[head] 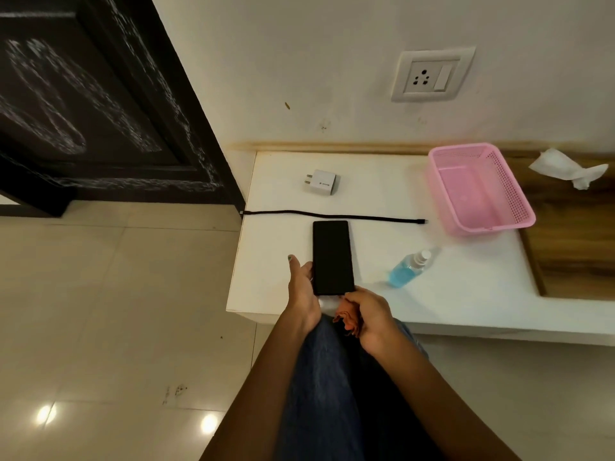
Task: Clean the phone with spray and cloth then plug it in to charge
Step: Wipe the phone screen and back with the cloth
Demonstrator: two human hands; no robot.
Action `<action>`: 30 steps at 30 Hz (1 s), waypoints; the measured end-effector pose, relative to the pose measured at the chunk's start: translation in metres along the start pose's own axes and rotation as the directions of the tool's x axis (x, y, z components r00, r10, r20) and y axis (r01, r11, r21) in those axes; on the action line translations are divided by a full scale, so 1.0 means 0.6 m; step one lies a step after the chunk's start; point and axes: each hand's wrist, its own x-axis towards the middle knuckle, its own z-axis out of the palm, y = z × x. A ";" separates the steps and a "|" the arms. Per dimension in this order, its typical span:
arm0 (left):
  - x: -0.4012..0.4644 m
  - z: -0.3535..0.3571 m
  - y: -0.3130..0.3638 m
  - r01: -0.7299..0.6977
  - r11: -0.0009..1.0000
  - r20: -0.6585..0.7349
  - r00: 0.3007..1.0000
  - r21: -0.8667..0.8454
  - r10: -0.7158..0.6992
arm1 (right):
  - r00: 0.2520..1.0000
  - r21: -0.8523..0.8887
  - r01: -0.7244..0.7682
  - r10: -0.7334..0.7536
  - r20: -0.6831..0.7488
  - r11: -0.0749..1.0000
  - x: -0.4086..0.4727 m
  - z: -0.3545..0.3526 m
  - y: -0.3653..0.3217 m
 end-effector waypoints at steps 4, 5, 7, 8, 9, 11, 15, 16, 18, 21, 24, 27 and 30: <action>-0.001 0.001 -0.005 -0.031 0.995 -0.021 0.999 0.093 0.033 | 0.999 0.007 -0.024 0.023 0.027 1.000 -0.005 -0.002 -0.001; -0.002 0.002 -0.005 -0.043 0.993 -0.018 0.999 0.113 0.045 | 0.999 0.011 -0.026 0.026 0.033 1.000 -0.006 -0.003 -0.002; -0.006 0.003 -0.004 -0.061 0.989 -0.007 0.998 0.135 0.062 | 0.998 0.025 -0.034 0.033 0.055 0.999 -0.007 -0.006 -0.002; -0.008 0.004 -0.004 -0.064 0.988 -0.007 0.998 0.142 0.066 | 0.997 0.029 -0.042 0.040 0.067 0.999 -0.008 -0.007 -0.003; -0.010 0.004 -0.003 -0.066 0.987 -0.008 0.998 0.149 0.068 | 0.996 0.032 -0.050 0.047 0.079 0.998 -0.010 -0.009 -0.003; -0.013 0.005 -0.001 -0.072 0.985 -0.002 0.997 0.154 0.073 | 0.993 0.048 -0.056 0.051 0.103 0.997 -0.009 -0.012 -0.002; -0.018 0.005 0.000 -0.098 0.979 -0.028 0.994 0.176 0.104 | 0.993 0.066 -0.033 0.025 0.119 0.997 -0.011 -0.013 -0.002; -0.021 0.006 0.000 -0.110 0.976 -0.035 0.992 0.189 0.119 | 0.993 0.060 -0.022 0.015 0.117 0.998 -0.012 -0.013 -0.001; -0.026 0.010 -0.001 -0.143 0.963 -0.055 0.986 0.228 0.159 | 0.994 0.037 0.001 -0.005 0.106 0.999 -0.006 -0.011 0.002; -0.046 0.015 -0.001 -0.218 0.928 -0.082 0.964 0.303 0.253 | 0.997 -0.004 0.050 -0.050 0.057 0.999 -0.015 -0.013 0.003; -0.067 0.016 -0.002 -0.291 0.874 -0.063 0.938 0.389 0.341 | 0.998 0.023 0.034 -0.035 0.048 0.999 -0.034 -0.024 -0.006; -0.100 0.016 -0.010 -0.328 0.846 -0.004 0.932 0.419 0.363 | 0.984 0.122 0.116 -0.131 0.122 0.986 -0.054 -0.052 -0.005; -0.131 0.024 -0.016 -0.337 0.858 0.088 0.940 0.389 0.329 | 0.940 0.117 0.277 -0.294 0.175 0.954 -0.078 -0.082 -0.004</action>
